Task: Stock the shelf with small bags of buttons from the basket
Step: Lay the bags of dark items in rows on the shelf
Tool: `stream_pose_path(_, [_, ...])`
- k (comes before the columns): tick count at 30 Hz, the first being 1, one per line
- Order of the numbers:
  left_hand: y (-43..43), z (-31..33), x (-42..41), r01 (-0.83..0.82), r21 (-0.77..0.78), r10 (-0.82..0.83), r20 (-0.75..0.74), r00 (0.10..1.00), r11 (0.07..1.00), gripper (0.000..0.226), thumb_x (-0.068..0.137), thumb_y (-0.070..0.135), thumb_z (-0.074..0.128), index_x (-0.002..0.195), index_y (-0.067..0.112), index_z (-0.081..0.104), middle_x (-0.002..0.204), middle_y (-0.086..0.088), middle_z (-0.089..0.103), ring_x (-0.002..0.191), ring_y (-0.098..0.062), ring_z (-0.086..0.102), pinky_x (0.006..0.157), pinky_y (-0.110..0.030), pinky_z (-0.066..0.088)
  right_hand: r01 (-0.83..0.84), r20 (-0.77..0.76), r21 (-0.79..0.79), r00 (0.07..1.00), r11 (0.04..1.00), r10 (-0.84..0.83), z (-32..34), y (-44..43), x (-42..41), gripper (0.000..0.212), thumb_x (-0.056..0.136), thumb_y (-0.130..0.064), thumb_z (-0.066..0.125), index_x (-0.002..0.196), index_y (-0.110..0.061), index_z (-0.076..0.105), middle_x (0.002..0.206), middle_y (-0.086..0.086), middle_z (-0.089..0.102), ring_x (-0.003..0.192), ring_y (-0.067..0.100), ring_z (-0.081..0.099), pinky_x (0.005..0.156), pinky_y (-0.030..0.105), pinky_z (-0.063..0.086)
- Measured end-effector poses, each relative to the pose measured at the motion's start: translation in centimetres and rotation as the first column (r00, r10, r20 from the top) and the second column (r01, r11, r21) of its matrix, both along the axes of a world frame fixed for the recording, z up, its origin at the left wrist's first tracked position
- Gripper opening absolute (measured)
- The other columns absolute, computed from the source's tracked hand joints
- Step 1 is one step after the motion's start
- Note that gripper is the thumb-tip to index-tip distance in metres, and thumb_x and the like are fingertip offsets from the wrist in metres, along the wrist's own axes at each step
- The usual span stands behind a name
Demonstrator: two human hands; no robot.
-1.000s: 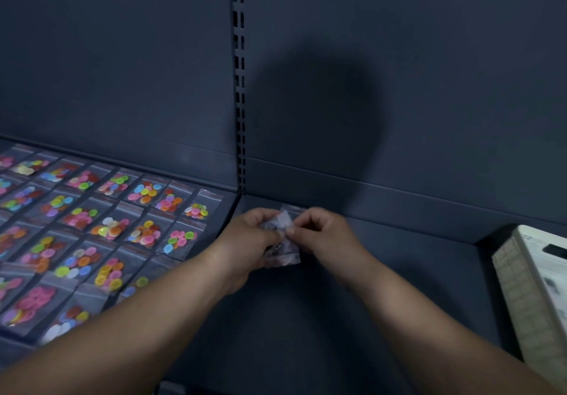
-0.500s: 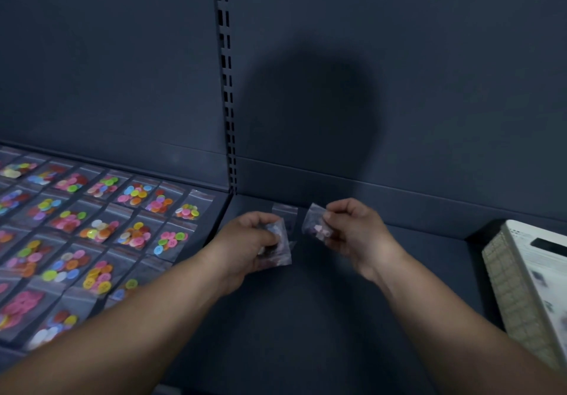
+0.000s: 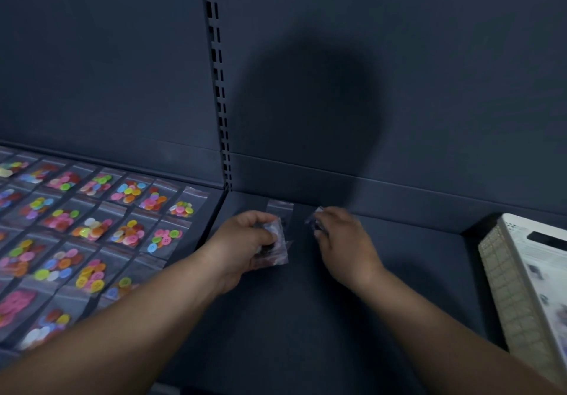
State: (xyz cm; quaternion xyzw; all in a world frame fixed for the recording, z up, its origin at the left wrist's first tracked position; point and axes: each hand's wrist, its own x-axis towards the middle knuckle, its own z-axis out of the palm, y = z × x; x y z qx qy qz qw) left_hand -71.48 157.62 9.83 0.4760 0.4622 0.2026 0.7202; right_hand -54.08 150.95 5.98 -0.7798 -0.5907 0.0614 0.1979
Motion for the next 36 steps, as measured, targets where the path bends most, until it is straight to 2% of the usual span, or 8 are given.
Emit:
stream_pose_path(4, [0.0, 0.1, 0.2, -0.004, 0.012, 0.004, -0.002, 1.000, 1.000, 0.026, 0.088, -0.006, 0.052, 0.100, 0.016, 0.061, 0.112, -0.017, 0.062, 0.092, -0.027, 0.062, 0.066, -0.035, 0.056, -0.109, 0.026, -0.244, 0.993, 0.964, 0.119, -0.4, 0.1, -0.2, 0.049, 0.098, -0.032, 0.039, 0.145, -0.021, 0.031, 0.155, 0.001, 0.023, 0.142, 0.019, 0.019, 0.117, 0.028, 0.013])
stream_pose_path(9, [0.0, 0.1, -0.1, -0.013, 0.004, 0.013, -0.002, 1.000, 1.000, 0.027, 0.088, -0.006, 0.052, 0.103, 0.014, 0.061, 0.110, -0.017, 0.062, 0.090, -0.026, 0.062, 0.061, -0.032, 0.056, -0.192, -0.028, -0.204, 0.981, 0.960, 0.190, -0.1, -0.8, 0.1, 0.045, 0.096, -0.033, 0.045, 0.140, -0.023, 0.038, 0.153, -0.002, 0.028, 0.142, 0.013, 0.019, 0.116, 0.025, 0.014])
stream_pose_path(12, [0.0, 0.2, -0.2, -0.018, 0.005, 0.018, 0.000, 1.000, 1.000, 0.027, 0.088, -0.006, 0.051, 0.103, 0.014, 0.061, 0.105, -0.015, 0.062, 0.087, -0.025, 0.062, 0.062, -0.032, 0.056, -0.177, -0.032, -0.196, 0.984, 0.965, 0.174, 0.0, -0.7, 0.0, 0.053, 0.096, -0.033, 0.046, 0.144, -0.020, 0.029, 0.150, -0.001, 0.031, 0.139, 0.014, 0.024, 0.115, 0.024, 0.016])
stream_pose_path(17, [0.0, 0.4, -0.4, -0.019, 0.012, 0.019, -0.017, 1.000, 1.000, 0.027, 0.088, -0.006, 0.051, 0.103, 0.015, 0.061, 0.105, -0.014, 0.062, 0.087, -0.025, 0.062, 0.065, -0.034, 0.055, -0.188, 0.034, -0.213, 0.979, 0.959, 0.200, -0.4, -0.9, -0.1, 0.058, 0.097, -0.037, 0.040, 0.149, -0.020, 0.020, 0.157, -0.005, 0.014, 0.144, 0.011, 0.011, 0.115, 0.021, 0.005])
stream_pose_path(28, [-0.2, 0.7, 0.0, -0.005, -0.006, 0.005, -0.030, 1.000, 1.000, 0.036, 0.088, -0.010, 0.042, 0.106, 0.016, 0.061, 0.120, -0.019, 0.057, 0.106, -0.035, 0.060, 0.073, -0.041, 0.056, -0.211, 0.078, -0.269, 0.968, 0.940, 0.240, -0.4, -0.7, -0.1, 0.058, 0.098, -0.038, 0.036, 0.150, -0.020, 0.016, 0.158, -0.004, 0.014, 0.145, 0.013, 0.009, 0.118, 0.028, 0.006])
stream_pose_path(31, [-0.4, 0.8, 0.0, 0.024, 0.013, -0.024, -0.020, 1.000, 1.000, 0.037, 0.089, -0.010, 0.043, 0.115, 0.015, 0.056, 0.118, -0.016, 0.056, 0.093, -0.028, 0.062, 0.070, -0.038, 0.056, -0.201, -0.031, -0.185, 0.979, 0.962, 0.199, -0.6, -0.6, 0.1, 0.055, 0.098, -0.034, 0.040, 0.148, -0.019, 0.024, 0.156, -0.002, 0.021, 0.143, 0.014, 0.015, 0.118, 0.029, 0.012])
stream_pose_path(33, [-0.5, 0.6, 0.0, 0.033, 0.036, -0.032, -0.029, 0.999, 0.999, 0.035, 0.089, -0.008, 0.047, 0.113, 0.016, 0.055, 0.116, -0.016, 0.058, 0.092, -0.028, 0.062, 0.074, -0.041, 0.056, -0.147, -0.157, -0.024, 0.977, 0.989, 0.142, -0.4, -0.6, -0.2, 0.045, 0.097, -0.028, 0.044, 0.140, -0.015, 0.040, 0.146, 0.003, 0.039, 0.135, 0.016, 0.033, 0.113, 0.028, 0.024])
stream_pose_path(36, [-0.6, 0.4, 0.3, 0.045, 0.062, -0.042, -0.048, 0.998, 0.997, 0.031, 0.087, -0.004, 0.056, 0.110, 0.018, 0.058, 0.112, -0.015, 0.063, 0.092, -0.027, 0.063, 0.081, -0.044, 0.053, 0.026, -0.566, 0.125, 0.823, 0.992, 0.049, 1.1, -0.4, -1.3, 0.026, 0.096, -0.029, 0.047, 0.102, -0.012, 0.064, 0.100, 0.004, 0.064, 0.094, 0.016, 0.058, 0.086, 0.030, 0.045])
